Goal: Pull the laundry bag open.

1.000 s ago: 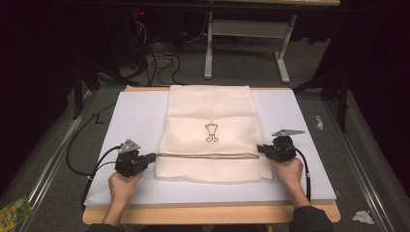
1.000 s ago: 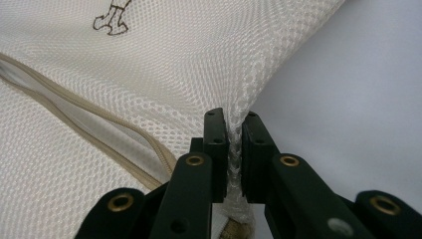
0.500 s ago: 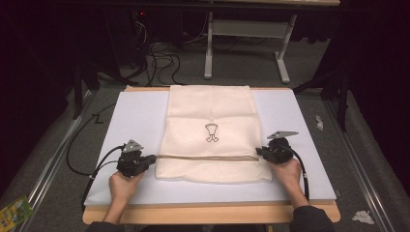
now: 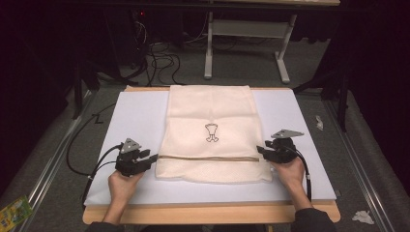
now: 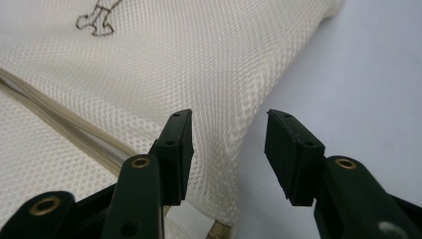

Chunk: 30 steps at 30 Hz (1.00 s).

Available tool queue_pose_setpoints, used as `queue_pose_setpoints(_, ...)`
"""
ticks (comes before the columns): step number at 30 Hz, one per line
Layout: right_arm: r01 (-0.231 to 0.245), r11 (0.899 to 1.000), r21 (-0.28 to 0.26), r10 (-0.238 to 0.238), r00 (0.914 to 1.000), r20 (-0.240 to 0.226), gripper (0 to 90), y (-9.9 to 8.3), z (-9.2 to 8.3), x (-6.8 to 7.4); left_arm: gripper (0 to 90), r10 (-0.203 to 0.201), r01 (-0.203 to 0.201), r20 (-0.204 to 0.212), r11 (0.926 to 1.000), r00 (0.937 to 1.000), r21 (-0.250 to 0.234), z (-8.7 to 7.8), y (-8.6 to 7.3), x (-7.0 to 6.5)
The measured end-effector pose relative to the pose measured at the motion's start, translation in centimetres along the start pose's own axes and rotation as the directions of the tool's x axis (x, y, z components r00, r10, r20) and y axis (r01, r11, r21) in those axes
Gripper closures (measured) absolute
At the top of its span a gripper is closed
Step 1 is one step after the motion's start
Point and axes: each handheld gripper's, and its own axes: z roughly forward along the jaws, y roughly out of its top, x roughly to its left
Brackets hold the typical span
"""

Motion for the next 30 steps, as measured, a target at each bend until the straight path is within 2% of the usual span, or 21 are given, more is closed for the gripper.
queue_pose_setpoints(8,-0.016,0.996,-0.086,0.017,0.9998,0.009,53.5,0.1,-1.9,-0.7,50.7,-0.008,0.006,-0.029,0.9983,0.9996,-0.058,-1.2,0.7,0.6)
queue_pose_setpoints(15,-0.076,0.985,-0.152,0.079,0.9967,0.017,53.4,-0.3,-3.5,-2.1,47.7,-0.043,0.038,-0.053,0.9952,0.9977,-0.090,-1.9,0.9,1.4)
queue_pose_setpoints(24,-0.106,0.976,-0.189,0.115,0.9929,0.033,53.5,-0.8,-4.6,-3.2,45.2,-0.073,0.066,-0.067,0.9916,0.9950,-0.111,-2.4,0.6,2.2)
queue_pose_setpoints(30,-0.115,0.969,-0.217,0.133,0.9888,0.068,55.6,-1.6,-5.5,-4.2,44.7,-0.098,0.088,-0.081,0.9882,0.9918,-0.126,-2.7,0.5,2.9)
